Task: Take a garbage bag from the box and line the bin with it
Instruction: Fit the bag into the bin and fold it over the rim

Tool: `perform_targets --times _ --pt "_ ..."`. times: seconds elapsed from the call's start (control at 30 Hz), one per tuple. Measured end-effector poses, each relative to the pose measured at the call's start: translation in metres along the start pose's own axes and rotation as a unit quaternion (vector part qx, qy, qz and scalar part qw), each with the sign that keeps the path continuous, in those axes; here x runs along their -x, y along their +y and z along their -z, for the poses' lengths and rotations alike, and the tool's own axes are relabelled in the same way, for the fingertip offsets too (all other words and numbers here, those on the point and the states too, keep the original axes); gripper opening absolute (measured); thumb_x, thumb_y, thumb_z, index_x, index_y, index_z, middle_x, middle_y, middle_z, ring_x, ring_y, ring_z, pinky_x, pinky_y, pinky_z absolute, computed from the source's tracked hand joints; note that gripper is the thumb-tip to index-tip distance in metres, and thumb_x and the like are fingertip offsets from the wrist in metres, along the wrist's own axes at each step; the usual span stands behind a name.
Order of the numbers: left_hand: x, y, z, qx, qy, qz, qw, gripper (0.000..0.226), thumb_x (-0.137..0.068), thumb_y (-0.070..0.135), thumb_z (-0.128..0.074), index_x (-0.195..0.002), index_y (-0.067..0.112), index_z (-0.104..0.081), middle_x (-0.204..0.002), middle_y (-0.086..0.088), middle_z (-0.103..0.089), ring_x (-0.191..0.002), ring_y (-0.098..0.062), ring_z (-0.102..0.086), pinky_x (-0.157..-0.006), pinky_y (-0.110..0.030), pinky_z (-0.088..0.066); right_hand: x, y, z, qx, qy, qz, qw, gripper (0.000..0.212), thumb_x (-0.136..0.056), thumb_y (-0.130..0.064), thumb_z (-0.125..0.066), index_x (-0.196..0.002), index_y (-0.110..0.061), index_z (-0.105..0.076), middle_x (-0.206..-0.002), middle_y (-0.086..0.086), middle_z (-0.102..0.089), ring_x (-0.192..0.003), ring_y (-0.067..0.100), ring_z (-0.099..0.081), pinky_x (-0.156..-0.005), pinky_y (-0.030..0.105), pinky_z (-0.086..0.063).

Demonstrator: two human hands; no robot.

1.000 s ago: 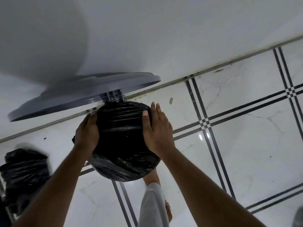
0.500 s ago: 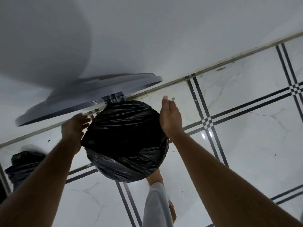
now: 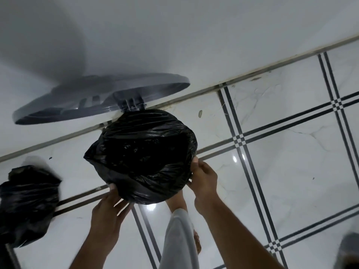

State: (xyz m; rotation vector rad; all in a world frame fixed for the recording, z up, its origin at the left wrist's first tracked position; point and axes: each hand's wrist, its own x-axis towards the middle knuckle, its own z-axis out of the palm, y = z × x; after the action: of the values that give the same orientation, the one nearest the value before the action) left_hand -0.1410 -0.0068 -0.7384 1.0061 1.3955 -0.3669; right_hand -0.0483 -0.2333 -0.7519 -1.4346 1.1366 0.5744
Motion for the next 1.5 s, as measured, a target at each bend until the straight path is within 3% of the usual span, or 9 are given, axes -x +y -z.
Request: perform_targets --times 0.3,0.5,0.67,0.77,0.87,1.0,1.07,1.37,1.5 --pt "-0.002 -0.020 0.006 0.093 -0.036 -0.009 0.995 0.037 -0.110 0.040 -0.058 -0.142 0.027 -0.071 -0.147 0.005 -0.070 -0.137 -0.014 -0.067 -0.108 -0.034 -0.053 0.004 -0.007 0.009 -0.126 0.012 -0.103 0.987 0.024 -0.110 -0.028 -0.071 -0.106 -0.004 -0.076 -0.118 0.021 -0.081 -0.114 0.031 -0.080 -0.071 0.030 -0.067" --pt "0.002 -0.012 0.000 0.071 0.046 0.003 0.996 0.030 -0.108 0.031 -0.064 -0.132 0.016 -0.072 -0.133 -0.004 -0.077 -0.129 -0.034 -0.071 -0.090 -0.044 -0.068 -0.001 -0.011 0.010 -0.120 0.007 -0.102 0.988 0.031 -0.109 -0.026 -0.072 -0.116 0.005 -0.074 -0.120 0.021 -0.080 -0.093 0.021 -0.074 -0.076 0.029 -0.064" --pt "0.013 0.008 -0.045 -0.104 0.155 -0.089 0.978 0.101 -0.055 0.084 -0.090 -0.125 0.018 -0.059 -0.122 0.003 -0.071 -0.109 -0.019 -0.074 -0.084 -0.051 -0.067 -0.003 -0.005 0.005 -0.096 0.025 -0.068 0.993 0.025 -0.109 -0.028 -0.071 -0.092 -0.010 -0.075 -0.116 0.025 -0.079 -0.100 0.030 -0.077 -0.090 0.039 -0.067" --pt "-0.007 0.010 -0.045 -0.209 0.206 -0.079 0.953 0.099 -0.048 0.083 -0.091 -0.116 0.019 -0.057 -0.108 0.001 -0.071 -0.104 -0.031 -0.074 -0.084 -0.056 -0.066 0.000 -0.004 0.005 -0.088 0.028 -0.052 0.994 0.027 -0.109 -0.030 -0.070 -0.092 -0.010 -0.074 -0.115 0.024 -0.078 -0.095 0.027 -0.075 -0.082 0.034 -0.067" --pt "-0.031 -0.004 -0.024 -0.221 0.196 -0.092 0.951 0.055 -0.061 0.061 -0.082 -0.101 0.025 -0.070 -0.096 -0.002 -0.079 -0.096 -0.037 -0.077 -0.081 -0.058 -0.066 0.003 -0.004 0.007 -0.080 0.031 -0.046 0.995 0.028 -0.108 -0.032 -0.072 -0.092 -0.010 -0.075 -0.102 0.017 -0.082 -0.088 0.021 -0.074 -0.073 0.029 -0.065" --pt "0.003 -0.014 -0.007 -0.050 0.140 -0.104 0.983 0.026 -0.092 0.020 -0.084 -0.114 0.011 -0.073 -0.120 -0.011 -0.077 -0.109 -0.031 -0.077 -0.090 -0.057 -0.065 0.005 -0.004 0.006 -0.075 0.030 -0.043 0.996 0.027 -0.108 -0.034 -0.073 -0.094 -0.010 -0.076 -0.086 0.002 -0.080 -0.085 0.021 -0.075 -0.079 0.033 -0.061" --pt "0.011 -0.020 0.007 -0.038 0.115 -0.080 0.990 0.017 -0.095 0.016 -0.083 -0.105 0.008 -0.072 -0.109 -0.011 -0.077 -0.101 -0.024 -0.078 -0.080 -0.048 -0.069 0.006 -0.001 0.006 -0.070 0.030 -0.038 0.996 0.027 -0.108 -0.034 -0.072 -0.095 -0.010 -0.076 -0.084 0.002 -0.079 -0.084 0.020 -0.074 -0.080 0.035 -0.061" --pt "-0.007 -0.022 0.021 -0.072 0.028 0.015 0.997 0.007 -0.102 -0.006 -0.065 -0.108 -0.008 -0.067 -0.096 -0.024 -0.070 -0.079 -0.036 -0.073 -0.068 -0.040 -0.064 0.004 0.006 0.013 -0.007 0.021 -0.070 0.997 0.021 -0.107 -0.029 -0.074 -0.100 -0.010 -0.077 -0.091 0.005 -0.070 -0.080 0.018 -0.057 -0.069 0.031 -0.051" --pt "-0.024 -0.012 0.003 -0.117 -0.020 0.050 0.992 0.019 -0.107 -0.016 -0.044 -0.106 -0.008 -0.061 -0.086 -0.025 -0.070 -0.073 -0.042 -0.071 -0.084 -0.055 -0.060 0.000 0.001 0.022 -0.056 -0.061 -0.169 0.982 0.009 -0.105 -0.022 -0.077 -0.110 -0.015 -0.076 -0.091 0.000 -0.073 -0.087 0.018 -0.059 -0.073 0.031 -0.051"
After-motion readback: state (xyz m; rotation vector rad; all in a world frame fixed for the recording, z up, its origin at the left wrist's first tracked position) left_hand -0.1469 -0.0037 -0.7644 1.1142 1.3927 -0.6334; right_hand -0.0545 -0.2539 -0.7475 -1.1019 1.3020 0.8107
